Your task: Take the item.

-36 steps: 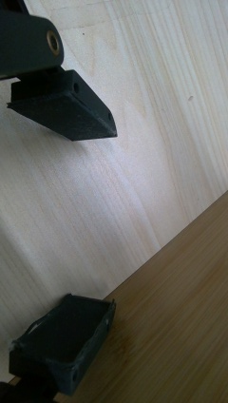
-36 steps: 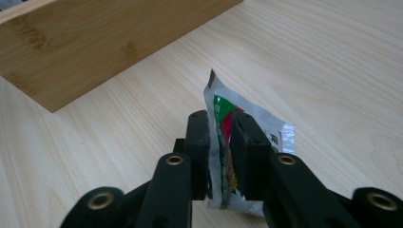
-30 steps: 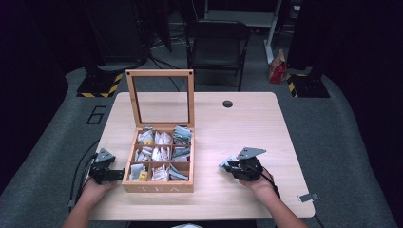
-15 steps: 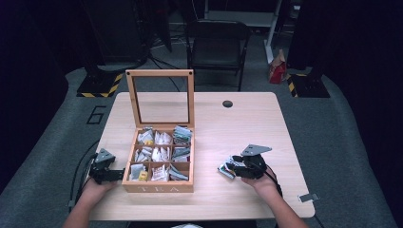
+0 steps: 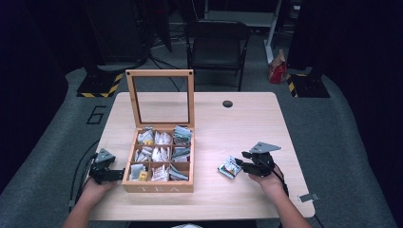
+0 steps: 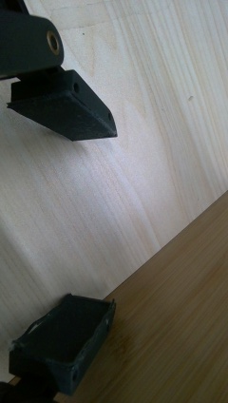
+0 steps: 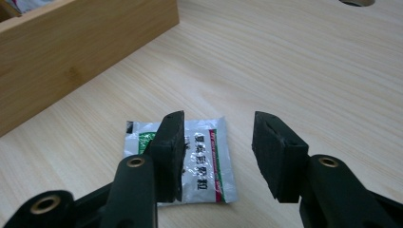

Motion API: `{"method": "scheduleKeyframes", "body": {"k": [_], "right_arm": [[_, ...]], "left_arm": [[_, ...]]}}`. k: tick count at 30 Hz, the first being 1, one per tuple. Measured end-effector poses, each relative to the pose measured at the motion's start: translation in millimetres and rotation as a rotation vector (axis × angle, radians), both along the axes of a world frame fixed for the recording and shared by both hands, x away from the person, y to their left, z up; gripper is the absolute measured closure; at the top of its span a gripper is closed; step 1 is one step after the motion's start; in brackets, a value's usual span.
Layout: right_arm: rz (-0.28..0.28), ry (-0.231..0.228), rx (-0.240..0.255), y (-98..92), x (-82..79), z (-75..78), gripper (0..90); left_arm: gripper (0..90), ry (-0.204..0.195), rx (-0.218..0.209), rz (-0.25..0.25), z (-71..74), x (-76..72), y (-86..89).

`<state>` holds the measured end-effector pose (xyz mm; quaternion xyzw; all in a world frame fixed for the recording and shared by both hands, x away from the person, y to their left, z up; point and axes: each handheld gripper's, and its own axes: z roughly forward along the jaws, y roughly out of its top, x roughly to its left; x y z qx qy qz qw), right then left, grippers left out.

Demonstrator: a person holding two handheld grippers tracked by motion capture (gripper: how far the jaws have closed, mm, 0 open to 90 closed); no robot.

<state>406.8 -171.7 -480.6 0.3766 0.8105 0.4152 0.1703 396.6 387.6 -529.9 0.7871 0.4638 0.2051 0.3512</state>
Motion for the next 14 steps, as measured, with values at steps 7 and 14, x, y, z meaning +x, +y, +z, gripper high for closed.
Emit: {"method": "scheduleKeyframes", "body": {"k": [7,14], "right_arm": [[-0.021,0.005,-0.012,-7.7,1.8,-3.9,54.8],[-0.029,0.014,-0.014,-10.4,2.7,-6.1,54.0]], "left_arm": [[14.9,0.000,0.000,0.000,0.0,0.0,0.0],[14.9,0.001,0.000,-0.001,0.1,0.0,0.1]]}}
